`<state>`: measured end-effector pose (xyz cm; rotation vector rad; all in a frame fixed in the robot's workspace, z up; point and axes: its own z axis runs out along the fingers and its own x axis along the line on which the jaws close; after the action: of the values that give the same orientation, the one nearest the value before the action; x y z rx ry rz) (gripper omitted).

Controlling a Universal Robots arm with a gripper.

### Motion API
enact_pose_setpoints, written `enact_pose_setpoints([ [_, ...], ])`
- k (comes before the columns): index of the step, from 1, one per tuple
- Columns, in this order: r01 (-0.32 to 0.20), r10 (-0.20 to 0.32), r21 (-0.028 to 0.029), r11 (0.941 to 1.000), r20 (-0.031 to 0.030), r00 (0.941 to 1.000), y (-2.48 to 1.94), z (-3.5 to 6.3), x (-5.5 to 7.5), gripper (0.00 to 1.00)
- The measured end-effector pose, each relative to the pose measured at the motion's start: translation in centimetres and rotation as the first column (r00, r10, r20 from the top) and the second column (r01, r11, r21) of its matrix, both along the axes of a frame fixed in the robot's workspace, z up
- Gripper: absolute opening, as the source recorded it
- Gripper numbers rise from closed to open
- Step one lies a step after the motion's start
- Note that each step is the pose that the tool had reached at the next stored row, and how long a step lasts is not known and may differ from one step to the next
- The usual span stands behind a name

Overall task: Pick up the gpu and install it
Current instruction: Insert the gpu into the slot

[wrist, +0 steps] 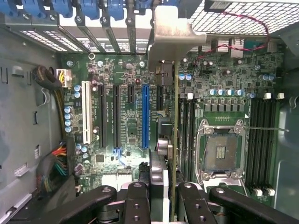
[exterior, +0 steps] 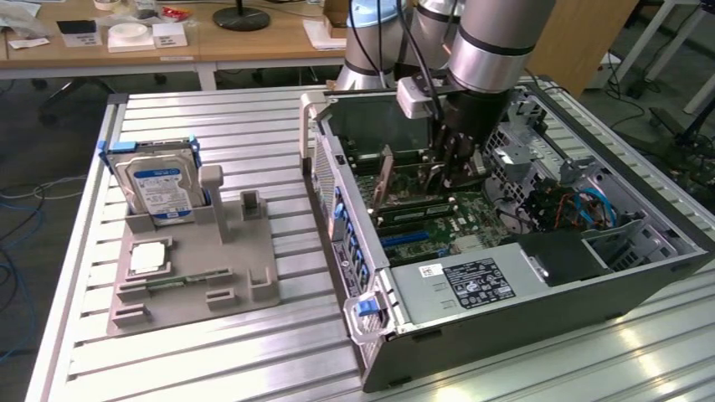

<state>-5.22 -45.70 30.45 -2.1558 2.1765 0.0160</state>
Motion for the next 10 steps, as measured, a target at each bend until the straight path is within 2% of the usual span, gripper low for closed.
enact_pose_setpoints([
  [7, 0.000, 0.000, 0.0000, 1.0000, -0.0007, 1.0000, -0.13, -0.71, -0.3, 0.28],
  [10, 0.000, 0.000, 0.0001, 1.0000, -0.0013, 1.0000, -0.51, -1.09, -0.4, 0.28],
])
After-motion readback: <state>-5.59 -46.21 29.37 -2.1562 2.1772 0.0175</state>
